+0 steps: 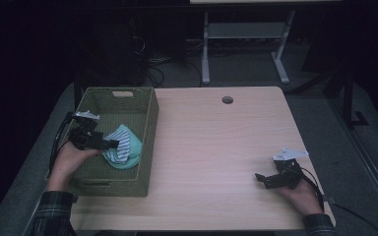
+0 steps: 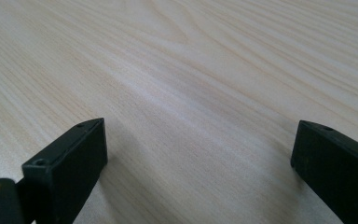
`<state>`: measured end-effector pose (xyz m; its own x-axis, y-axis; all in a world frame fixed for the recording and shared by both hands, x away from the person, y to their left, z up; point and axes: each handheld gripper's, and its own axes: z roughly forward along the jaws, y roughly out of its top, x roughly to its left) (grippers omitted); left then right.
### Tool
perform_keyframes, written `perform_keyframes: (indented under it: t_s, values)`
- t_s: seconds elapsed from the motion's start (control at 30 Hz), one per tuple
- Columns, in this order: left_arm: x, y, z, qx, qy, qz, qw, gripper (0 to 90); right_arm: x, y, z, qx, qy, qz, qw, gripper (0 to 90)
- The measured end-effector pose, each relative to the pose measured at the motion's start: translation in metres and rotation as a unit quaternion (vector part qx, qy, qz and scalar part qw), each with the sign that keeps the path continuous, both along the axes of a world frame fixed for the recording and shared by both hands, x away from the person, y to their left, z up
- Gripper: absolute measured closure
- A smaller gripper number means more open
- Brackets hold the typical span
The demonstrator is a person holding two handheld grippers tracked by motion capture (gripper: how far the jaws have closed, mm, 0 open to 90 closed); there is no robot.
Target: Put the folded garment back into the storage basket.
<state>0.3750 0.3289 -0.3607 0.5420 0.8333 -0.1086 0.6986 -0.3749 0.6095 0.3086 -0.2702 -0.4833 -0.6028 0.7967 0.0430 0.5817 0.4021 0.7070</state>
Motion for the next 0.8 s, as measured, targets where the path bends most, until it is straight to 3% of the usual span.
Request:
perform_keyframes:
  t_s: [0.43,0.53,0.8]
  values:
    - [-0.005,-0.041,0.023,-0.023,-0.041,-0.023,0.9986,16.5,0.000,0.000,0.000,-0.001,-0.002,0.001,1.0000,3.3]
    - [-0.007,-0.048,0.026,-0.037,-0.045,-0.030,0.9978,16.5,0.000,0.000,0.000,-0.001,-0.002,0.001,1.0000,3.3]
    - [-0.013,-0.073,0.035,-0.048,-0.068,-0.047,0.9954,16.6,0.000,0.000,0.000,-0.001,-0.002,0.002,1.0000,3.3]
